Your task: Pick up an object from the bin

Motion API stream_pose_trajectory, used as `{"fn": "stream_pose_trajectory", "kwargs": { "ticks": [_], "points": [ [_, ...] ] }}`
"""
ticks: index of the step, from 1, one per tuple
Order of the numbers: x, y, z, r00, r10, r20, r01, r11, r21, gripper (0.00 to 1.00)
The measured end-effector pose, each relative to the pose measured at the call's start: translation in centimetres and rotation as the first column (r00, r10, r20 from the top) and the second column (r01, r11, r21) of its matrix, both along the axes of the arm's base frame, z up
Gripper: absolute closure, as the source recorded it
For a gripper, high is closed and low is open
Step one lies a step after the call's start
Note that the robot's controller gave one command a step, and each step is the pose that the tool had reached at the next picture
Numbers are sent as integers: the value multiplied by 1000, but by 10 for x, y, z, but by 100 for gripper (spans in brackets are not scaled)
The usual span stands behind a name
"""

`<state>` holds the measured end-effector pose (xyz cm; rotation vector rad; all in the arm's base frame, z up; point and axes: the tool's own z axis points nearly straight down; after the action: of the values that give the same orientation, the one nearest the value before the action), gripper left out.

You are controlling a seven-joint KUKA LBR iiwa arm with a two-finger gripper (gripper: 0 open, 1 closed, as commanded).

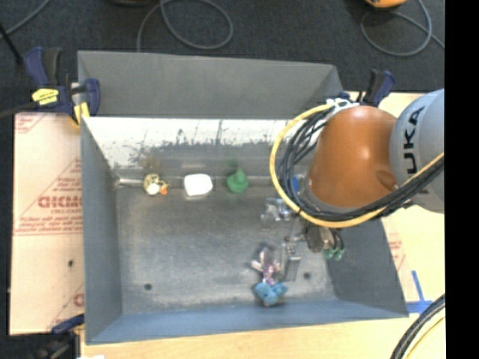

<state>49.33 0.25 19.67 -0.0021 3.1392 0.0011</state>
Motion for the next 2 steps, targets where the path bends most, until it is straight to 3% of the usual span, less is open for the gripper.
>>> {"fn": "stream_pose_trajectory", "kwargs": {
  "ticks": [1, 2],
  "points": [
    [-6, -5, -44, 1000, -19, 6, 19, 1000, 1, 0],
    [-1, -27, -106, 973, -230, 1, 230, 973, 1, 100]
  ]
}}
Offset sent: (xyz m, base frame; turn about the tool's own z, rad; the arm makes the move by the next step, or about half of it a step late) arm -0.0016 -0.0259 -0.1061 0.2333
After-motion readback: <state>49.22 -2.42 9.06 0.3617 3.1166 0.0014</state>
